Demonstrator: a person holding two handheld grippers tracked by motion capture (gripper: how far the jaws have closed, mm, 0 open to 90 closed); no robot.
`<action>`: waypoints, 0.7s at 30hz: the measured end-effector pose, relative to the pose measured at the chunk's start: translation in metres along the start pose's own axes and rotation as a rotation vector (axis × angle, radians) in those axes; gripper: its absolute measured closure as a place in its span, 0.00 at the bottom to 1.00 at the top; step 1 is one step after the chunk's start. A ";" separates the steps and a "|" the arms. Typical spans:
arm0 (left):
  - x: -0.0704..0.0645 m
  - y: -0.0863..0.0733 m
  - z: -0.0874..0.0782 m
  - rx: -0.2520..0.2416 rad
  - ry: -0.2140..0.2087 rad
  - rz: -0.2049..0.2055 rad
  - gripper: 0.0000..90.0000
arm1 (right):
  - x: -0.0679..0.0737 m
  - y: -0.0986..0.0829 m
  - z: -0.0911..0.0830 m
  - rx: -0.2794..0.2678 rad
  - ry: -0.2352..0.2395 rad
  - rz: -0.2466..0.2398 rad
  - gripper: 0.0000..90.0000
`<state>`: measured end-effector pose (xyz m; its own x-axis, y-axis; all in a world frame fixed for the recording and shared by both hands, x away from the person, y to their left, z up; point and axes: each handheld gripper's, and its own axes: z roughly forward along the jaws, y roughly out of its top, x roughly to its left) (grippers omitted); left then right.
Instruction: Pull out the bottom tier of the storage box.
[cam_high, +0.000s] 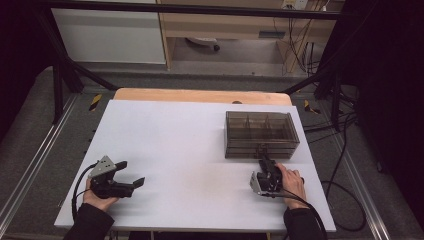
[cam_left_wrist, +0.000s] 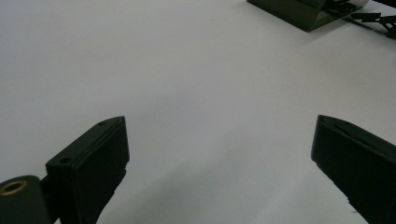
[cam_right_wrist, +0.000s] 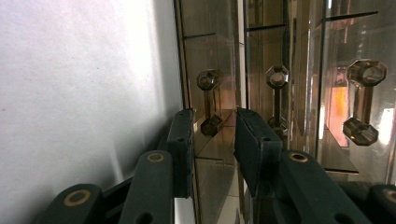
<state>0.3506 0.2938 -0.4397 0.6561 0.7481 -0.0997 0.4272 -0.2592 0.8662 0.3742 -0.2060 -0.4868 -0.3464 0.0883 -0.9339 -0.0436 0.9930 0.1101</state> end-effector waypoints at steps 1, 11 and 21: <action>0.000 0.000 0.000 0.000 0.000 0.000 0.05 | 0.000 0.000 0.000 0.000 0.000 0.000 0.76; 0.000 0.000 0.000 0.000 -0.001 0.001 0.05 | 0.003 0.001 0.003 0.017 -0.021 -0.004 0.82; 0.000 0.000 0.000 0.000 -0.003 0.001 0.05 | 0.007 0.000 0.006 0.025 -0.038 0.002 0.86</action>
<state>0.3509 0.2937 -0.4398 0.6580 0.7463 -0.1004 0.4265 -0.2595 0.8665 0.3770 -0.2053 -0.4955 -0.3110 0.0925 -0.9459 -0.0197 0.9944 0.1037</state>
